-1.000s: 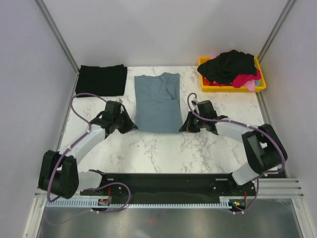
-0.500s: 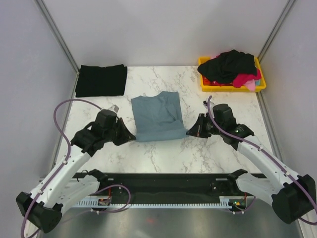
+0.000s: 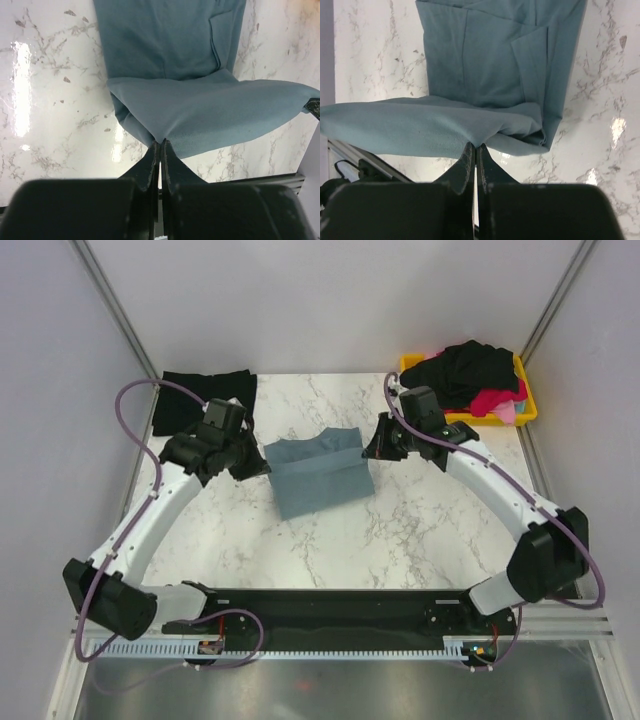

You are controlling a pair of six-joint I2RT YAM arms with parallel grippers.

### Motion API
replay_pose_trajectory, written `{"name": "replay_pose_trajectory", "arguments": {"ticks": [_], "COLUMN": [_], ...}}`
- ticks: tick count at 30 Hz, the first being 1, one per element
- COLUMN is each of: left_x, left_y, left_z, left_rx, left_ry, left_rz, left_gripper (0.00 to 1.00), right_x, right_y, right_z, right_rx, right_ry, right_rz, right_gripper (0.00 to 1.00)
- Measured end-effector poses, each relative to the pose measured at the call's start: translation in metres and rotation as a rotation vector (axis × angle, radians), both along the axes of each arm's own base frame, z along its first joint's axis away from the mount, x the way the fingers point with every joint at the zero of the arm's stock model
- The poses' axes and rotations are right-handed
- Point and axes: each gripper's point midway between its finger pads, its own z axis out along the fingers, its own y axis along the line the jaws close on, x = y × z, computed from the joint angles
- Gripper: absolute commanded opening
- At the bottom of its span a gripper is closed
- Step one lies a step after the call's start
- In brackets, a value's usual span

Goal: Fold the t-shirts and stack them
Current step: Fold the tshirt

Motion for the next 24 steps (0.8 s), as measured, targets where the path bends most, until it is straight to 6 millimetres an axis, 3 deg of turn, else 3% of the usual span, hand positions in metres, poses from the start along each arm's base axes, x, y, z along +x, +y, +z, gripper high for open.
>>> {"name": "replay_pose_trajectory", "arguments": {"ticks": [8, 14, 15, 17, 18, 20, 21, 23, 24], "left_x": [0.051, 0.102, 0.115, 0.139, 0.153, 0.175, 0.186, 0.21, 0.222], "left_y": [0.017, 0.028, 0.03, 0.033, 0.035, 0.041, 0.047, 0.056, 0.06], "left_z": [-0.03, -0.063, -0.069, -0.085, -0.095, -0.119, -0.133, -0.155, -0.165], "left_rx": [0.05, 0.039, 0.034, 0.023, 0.016, 0.013, 0.018, 0.02, 0.012], "left_ry": [0.095, 0.185, 0.192, 0.222, 0.235, 0.269, 0.287, 0.306, 0.309], "left_rz": [0.041, 0.064, 0.068, 0.073, 0.078, 0.078, 0.083, 0.09, 0.094], "left_gripper": [0.02, 0.02, 0.02, 0.04, 0.26, 0.43, 0.62, 0.73, 0.76], "right_x": [0.058, 0.118, 0.129, 0.154, 0.166, 0.193, 0.204, 0.221, 0.225], "right_y": [0.014, 0.028, 0.03, 0.036, 0.039, 0.044, 0.046, 0.046, 0.047], "right_z": [-0.03, -0.058, -0.065, -0.087, -0.097, -0.12, -0.133, -0.16, -0.162], "right_rx": [-0.057, -0.062, -0.062, -0.056, -0.054, -0.046, -0.044, -0.045, -0.017], "right_ry": [0.049, 0.083, 0.091, 0.114, 0.127, 0.131, 0.134, 0.148, 0.155], "right_rz": [0.003, -0.006, -0.009, -0.013, -0.015, -0.03, -0.033, -0.042, -0.038], "right_gripper": [0.0, 0.0, 0.04, 0.24, 0.41, 0.59, 0.65, 0.66, 0.66]}}
